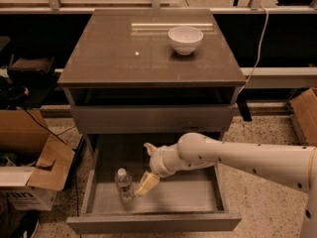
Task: Pick water bottle from middle drawer and place on counter
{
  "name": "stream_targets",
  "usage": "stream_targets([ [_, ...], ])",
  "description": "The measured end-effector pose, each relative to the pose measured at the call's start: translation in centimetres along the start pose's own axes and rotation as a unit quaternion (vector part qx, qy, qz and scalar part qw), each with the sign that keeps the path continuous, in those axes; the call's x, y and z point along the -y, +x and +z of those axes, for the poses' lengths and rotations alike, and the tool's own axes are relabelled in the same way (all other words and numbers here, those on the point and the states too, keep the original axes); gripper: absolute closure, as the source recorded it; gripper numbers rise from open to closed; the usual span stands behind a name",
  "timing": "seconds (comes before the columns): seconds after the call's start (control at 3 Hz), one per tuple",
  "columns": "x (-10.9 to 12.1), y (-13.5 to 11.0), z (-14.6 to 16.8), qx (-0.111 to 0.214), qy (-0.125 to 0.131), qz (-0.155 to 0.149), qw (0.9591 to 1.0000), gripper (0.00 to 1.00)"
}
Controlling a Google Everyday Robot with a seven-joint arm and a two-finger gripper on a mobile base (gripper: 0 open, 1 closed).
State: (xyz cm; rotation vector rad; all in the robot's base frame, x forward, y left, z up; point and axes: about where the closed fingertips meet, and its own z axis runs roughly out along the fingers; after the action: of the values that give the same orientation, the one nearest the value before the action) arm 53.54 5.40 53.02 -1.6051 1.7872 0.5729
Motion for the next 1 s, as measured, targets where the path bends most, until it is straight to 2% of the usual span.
stream_targets([
  [0.33,-0.5,-0.2,1.6,0.019,-0.008,0.006,0.9998,0.00],
  [1.0,-1.9,-0.2,7.4,0.095,-0.037,0.055,0.9933,0.00],
])
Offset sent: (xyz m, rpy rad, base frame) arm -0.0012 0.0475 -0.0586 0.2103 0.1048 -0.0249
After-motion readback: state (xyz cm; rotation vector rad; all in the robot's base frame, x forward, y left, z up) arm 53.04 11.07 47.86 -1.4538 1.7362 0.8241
